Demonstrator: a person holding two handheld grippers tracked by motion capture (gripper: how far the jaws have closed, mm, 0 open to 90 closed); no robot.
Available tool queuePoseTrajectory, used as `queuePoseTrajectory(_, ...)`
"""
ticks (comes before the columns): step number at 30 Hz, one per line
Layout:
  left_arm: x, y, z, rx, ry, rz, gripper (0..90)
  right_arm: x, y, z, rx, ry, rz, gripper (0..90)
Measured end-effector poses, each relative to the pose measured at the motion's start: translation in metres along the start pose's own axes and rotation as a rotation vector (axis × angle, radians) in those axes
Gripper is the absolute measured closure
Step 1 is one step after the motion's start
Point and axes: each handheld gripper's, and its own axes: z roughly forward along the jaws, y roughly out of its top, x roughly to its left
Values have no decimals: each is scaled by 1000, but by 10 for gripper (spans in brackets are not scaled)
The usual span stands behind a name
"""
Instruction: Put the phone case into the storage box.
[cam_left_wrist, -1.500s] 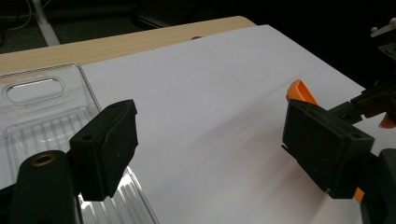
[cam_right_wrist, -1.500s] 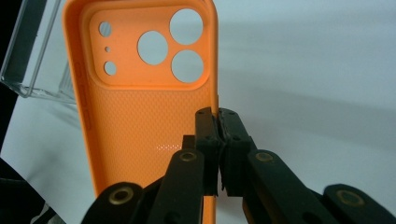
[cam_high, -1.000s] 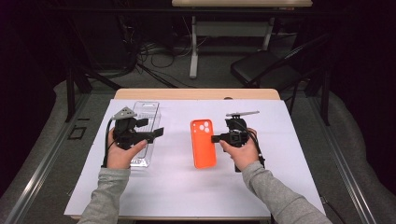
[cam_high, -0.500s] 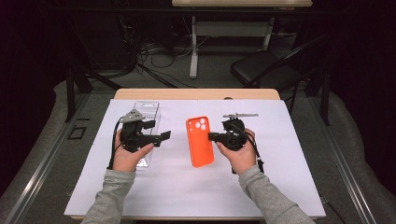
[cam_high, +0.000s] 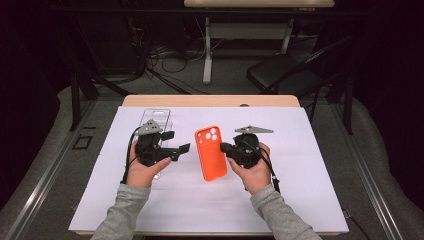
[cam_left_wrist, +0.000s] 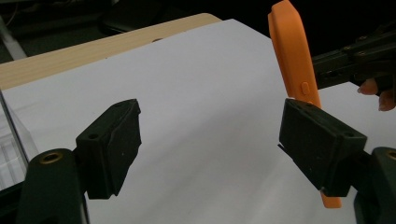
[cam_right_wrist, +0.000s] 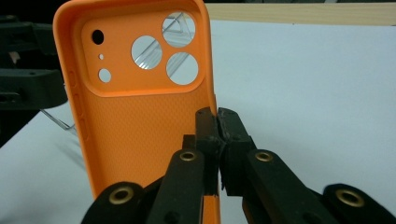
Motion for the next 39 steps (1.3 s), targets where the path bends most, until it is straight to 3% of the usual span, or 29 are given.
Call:
queuePoseTrajectory(4,-2,-1,2,-7,-9,-2,210,1,-1,-3,-27,28,9,878)
queuePoseTrajectory(12,-9,-2,5,-7,-30,7,258,4,-8,-9,-47,34,-12,878)
queuePoseTrajectory(17,-13,-3,6,-1,-67,-13,328,4,-8,-12,-64,39,-10,879)
queuePoseTrajectory(22,-15,-5,7,-4,-99,-30,328,3,-9,-12,-72,36,-11,879)
queuePoseTrajectory(30,-17,-4,2,-31,-117,-46,328,1,-12,-9,-68,24,-5,881)
queuePoseTrajectory(35,-23,-5,6,-24,-152,-42,367,1,-14,-7,-66,19,-6,881)
queuePoseTrajectory(39,-30,-7,10,-16,-181,-67,390,4,-15,-7,-73,18,-16,881)
